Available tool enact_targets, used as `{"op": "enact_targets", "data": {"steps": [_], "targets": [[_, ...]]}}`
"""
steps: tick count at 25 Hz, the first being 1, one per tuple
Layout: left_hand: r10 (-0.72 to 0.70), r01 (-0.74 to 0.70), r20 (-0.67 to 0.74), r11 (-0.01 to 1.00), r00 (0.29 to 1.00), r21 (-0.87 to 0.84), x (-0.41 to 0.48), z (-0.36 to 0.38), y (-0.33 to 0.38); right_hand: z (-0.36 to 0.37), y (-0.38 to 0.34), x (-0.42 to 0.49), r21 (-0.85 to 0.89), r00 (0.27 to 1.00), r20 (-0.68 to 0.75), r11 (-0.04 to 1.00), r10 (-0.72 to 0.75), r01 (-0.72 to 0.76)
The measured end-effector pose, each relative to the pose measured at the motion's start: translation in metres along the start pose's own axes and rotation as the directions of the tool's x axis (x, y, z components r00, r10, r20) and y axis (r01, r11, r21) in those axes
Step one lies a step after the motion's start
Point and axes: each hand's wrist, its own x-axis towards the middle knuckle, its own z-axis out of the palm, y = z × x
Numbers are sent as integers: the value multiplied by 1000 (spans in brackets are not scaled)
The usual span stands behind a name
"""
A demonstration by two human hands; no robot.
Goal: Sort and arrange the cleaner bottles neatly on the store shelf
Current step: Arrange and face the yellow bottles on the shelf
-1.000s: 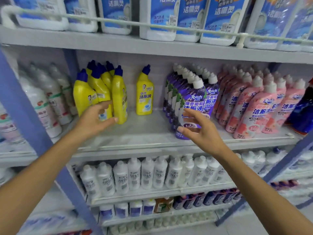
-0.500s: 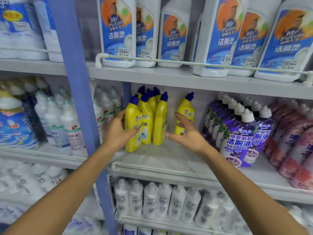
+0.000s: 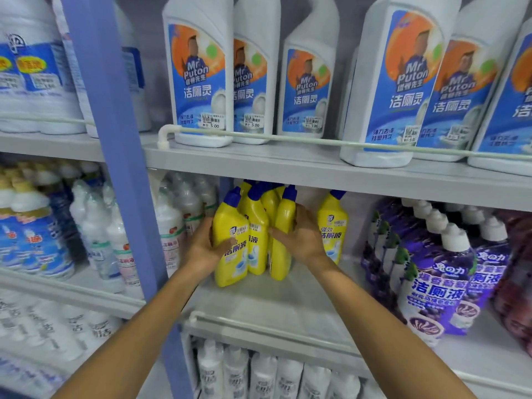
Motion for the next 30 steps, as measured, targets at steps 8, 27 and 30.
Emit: {"op": "enact_targets", "data": {"steps": [8,27,30], "targets": [[23,-20,233,1000,972,-16,-19,18,13,-57,-1,-56,130,985,170,991,3,-26],[111,-124,152,989,982,78,-25,20,11,-64,19,-72,225,995,102,974,-6,-17],[105,-113,47,974,993,195,-30,0,10,-57,14,-70,289,968,246,957,-43,-31]]}}
